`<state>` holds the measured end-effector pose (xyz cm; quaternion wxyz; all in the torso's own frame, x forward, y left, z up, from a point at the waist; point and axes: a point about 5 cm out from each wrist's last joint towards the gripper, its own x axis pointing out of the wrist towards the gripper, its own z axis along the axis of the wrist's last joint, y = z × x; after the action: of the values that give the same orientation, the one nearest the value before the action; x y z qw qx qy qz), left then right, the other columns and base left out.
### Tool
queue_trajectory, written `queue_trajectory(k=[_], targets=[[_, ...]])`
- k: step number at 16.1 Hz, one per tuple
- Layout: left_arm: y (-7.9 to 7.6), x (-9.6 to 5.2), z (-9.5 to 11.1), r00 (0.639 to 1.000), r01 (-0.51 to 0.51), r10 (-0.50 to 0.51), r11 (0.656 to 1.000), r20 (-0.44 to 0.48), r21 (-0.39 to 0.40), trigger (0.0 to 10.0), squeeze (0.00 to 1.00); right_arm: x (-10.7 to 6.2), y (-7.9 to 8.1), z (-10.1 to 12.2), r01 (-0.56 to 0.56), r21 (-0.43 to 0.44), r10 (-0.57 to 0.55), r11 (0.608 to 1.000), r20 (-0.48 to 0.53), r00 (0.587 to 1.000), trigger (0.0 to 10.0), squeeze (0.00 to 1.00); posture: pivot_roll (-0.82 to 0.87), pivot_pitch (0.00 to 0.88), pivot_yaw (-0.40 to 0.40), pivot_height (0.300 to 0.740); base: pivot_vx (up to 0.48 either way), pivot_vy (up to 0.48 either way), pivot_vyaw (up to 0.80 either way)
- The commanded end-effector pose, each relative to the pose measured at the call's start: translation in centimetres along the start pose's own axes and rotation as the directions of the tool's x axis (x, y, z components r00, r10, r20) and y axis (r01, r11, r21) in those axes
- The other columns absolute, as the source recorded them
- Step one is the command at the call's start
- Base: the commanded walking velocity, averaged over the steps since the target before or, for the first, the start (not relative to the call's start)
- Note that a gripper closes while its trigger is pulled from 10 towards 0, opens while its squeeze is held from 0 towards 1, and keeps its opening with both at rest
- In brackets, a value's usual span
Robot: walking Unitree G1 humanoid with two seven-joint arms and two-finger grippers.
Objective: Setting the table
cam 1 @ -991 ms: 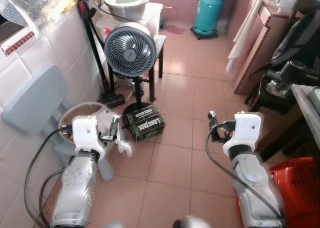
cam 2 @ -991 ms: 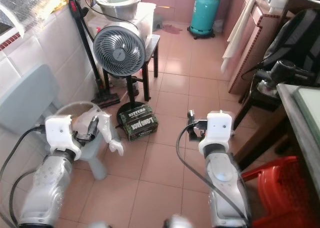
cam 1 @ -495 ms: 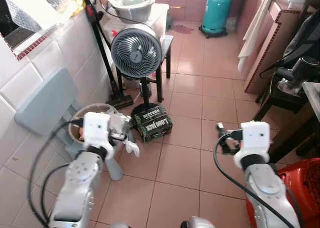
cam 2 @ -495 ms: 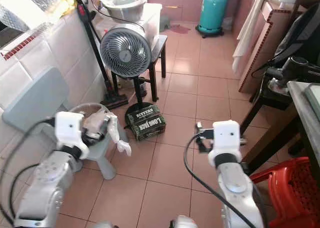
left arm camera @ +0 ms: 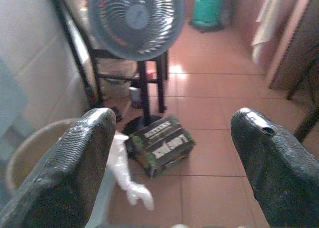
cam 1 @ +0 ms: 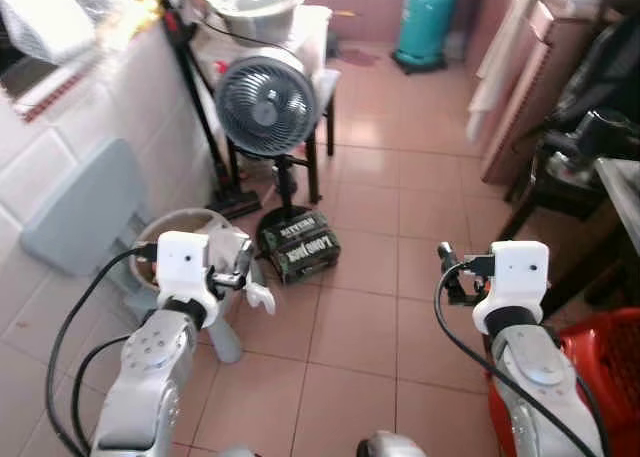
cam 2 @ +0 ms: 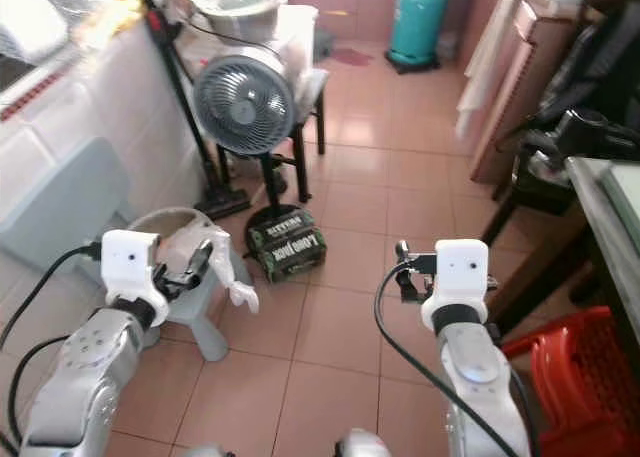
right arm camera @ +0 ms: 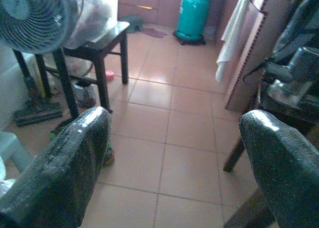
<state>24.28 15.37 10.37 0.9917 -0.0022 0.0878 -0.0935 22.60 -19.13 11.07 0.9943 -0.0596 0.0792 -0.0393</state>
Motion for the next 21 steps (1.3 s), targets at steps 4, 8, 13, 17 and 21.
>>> queue_trajectory(k=[4, 8, 13, 17, 21], targets=[[0.1, -0.2, 0.3, 1.000, -0.004, 0.004, 1.000, 0.007, 0.013, 10.0, 0.00, 0.3, 0.1, 0.5, -0.013, 0.003, 0.013, 1.000, 0.020, 1.000, 10.0, 0.00, 0.00, 0.000, 0.016, 0.740, 0.000, 0.336, 0.00], [0.0, -0.3, 0.2, 1.000, -0.006, 0.006, 1.000, 0.000, 0.009, 10.0, 0.00, 0.4, 0.4, 0.7, -0.024, -0.010, 0.024, 1.000, 0.035, 0.999, 10.0, 0.00, 0.01, 0.000, 0.010, 0.740, 0.000, 0.120, 0.00], [0.1, -0.4, 0.2, 1.000, -0.004, 0.004, 1.000, -0.014, 0.000, 10.0, 0.00, 0.1, 0.4, 0.2, -0.015, 0.006, 0.015, 1.000, 0.011, 1.000, 10.0, 0.00, 0.01, 0.000, 0.011, 0.740, 0.000, 0.469, 0.00], [0.0, -0.4, 0.4, 1.000, -0.002, 0.002, 1.000, -0.014, 0.005, 10.0, 0.00, 0.4, 0.3, 0.8, -0.004, 0.003, 0.004, 1.000, 0.037, 0.999, 10.0, 0.00, 0.01, 0.000, 0.020, 0.740, 0.000, 0.480, 0.00], [-0.1, 0.0, 0.7, 1.000, 0.000, 0.000, 1.000, -0.003, 0.002, 10.0, 0.00, 1.1, -0.1, 1.3, -0.002, -0.003, 0.002, 1.000, 0.049, 0.999, 10.0, 0.00, 0.01, 0.000, 0.020, 0.740, 0.000, 0.480, 0.00]])
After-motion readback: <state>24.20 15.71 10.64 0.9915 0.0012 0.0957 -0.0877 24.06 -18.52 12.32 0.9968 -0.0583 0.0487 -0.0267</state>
